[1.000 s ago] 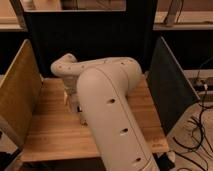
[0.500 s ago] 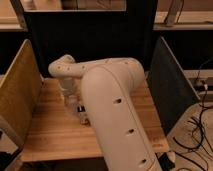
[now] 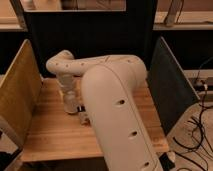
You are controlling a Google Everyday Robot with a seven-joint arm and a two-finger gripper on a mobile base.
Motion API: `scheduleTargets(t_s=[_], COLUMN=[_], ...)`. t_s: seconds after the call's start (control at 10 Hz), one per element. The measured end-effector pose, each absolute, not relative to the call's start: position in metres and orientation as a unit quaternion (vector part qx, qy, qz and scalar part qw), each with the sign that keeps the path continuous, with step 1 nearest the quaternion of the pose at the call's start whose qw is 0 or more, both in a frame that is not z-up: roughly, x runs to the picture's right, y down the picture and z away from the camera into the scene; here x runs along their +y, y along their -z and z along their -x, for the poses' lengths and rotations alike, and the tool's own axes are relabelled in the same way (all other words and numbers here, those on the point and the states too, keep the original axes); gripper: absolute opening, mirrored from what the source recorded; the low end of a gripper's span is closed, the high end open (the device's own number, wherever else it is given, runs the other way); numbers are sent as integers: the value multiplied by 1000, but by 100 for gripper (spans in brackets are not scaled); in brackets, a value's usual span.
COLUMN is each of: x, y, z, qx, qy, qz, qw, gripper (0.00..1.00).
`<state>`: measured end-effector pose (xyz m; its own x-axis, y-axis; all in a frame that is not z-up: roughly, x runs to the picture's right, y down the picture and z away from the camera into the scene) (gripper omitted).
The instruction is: Place the ceramic cup over the eraser
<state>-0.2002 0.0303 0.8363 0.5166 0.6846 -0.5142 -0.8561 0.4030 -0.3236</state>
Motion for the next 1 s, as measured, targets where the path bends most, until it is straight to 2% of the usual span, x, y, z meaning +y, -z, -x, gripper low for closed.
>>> scheduleTargets(t_s=[0.4,0.6,1.0], x=[-41,-75,-89], y=[-801,-766,-692], z=[176,149,92], qx=[150,156,162], qy=[-493,-517,-575], qz=[210,163,99], qw=[831,826,796], gripper=[0,0,0])
